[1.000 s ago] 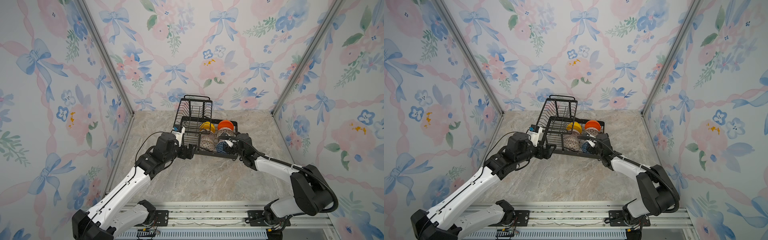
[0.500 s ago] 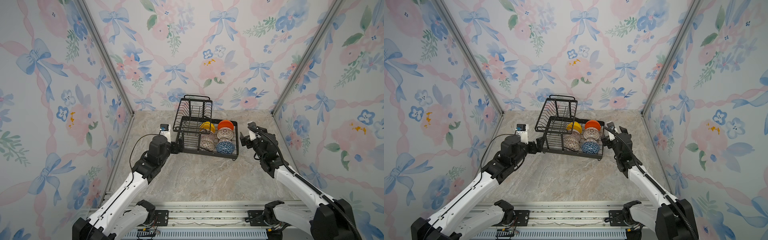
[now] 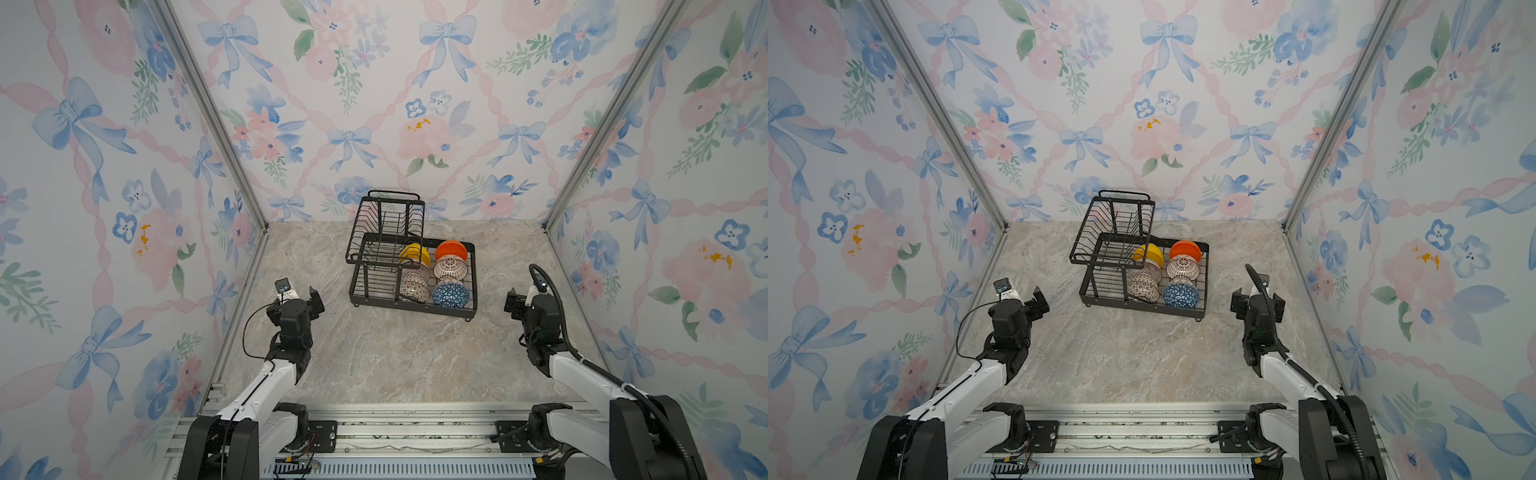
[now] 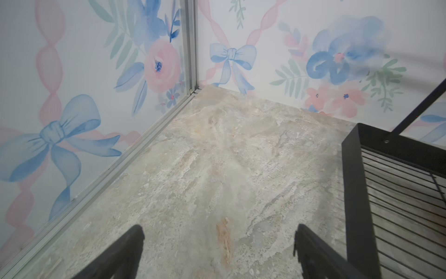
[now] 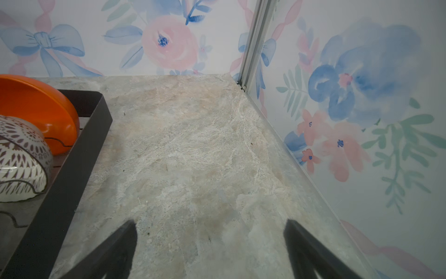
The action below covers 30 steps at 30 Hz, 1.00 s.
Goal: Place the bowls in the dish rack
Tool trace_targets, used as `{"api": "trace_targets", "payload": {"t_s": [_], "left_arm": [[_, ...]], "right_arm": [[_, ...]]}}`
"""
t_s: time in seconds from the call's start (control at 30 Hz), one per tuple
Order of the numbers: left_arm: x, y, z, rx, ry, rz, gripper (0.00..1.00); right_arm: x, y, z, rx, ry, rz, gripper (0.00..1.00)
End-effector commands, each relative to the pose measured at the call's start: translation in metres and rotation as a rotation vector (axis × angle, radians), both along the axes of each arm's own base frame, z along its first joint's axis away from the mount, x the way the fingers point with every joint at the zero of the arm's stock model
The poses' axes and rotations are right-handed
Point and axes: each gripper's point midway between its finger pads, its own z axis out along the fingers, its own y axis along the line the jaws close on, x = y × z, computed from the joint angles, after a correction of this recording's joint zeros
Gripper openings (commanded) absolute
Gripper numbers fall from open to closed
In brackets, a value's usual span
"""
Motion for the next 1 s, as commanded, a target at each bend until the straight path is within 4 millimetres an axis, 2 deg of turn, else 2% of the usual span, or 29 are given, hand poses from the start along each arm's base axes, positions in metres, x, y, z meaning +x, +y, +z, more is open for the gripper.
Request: {"api": "trace_targets", "payload": {"t_s": [0.0,0.23,0.43,0.47,0.63,0.7,0.97], "left_arm": [[0.006,0.007,0.006,0.010,-0.073,0.000,0.98],[0.015,0.001,-0.021,-0.004,-0.060,-0.059,0.98],[0.034,-0.006,-0.023,0.036,-0.043,-0.126,0.98],[0.037,-0.009,-0.022,0.050,-0.040,-0.149,0.98],[0.045,-0.020,-0.028,0.107,-0.072,-0.227,0.98],[0.045,-0.034,-0.036,0.164,-0.075,-0.277,0.98],[0.045,-0.032,-0.035,0.162,-0.074,-0.261,0.98]], "right_arm": [[0.014,-0.002,0.007,0.043,-0.083,-0.022,0.97],[0.032,0.004,-0.014,0.038,-0.080,-0.007,0.97],[0.041,0.025,-0.031,0.000,-0.054,0.092,0.97],[0.043,0.030,-0.031,-0.011,-0.072,0.109,0.97],[0.046,0.029,-0.035,0.035,-0.040,0.140,0.97],[0.047,0.028,-0.035,0.042,-0.033,0.144,0.97],[0.047,0.029,-0.036,0.049,-0.032,0.151,0.97]]}}
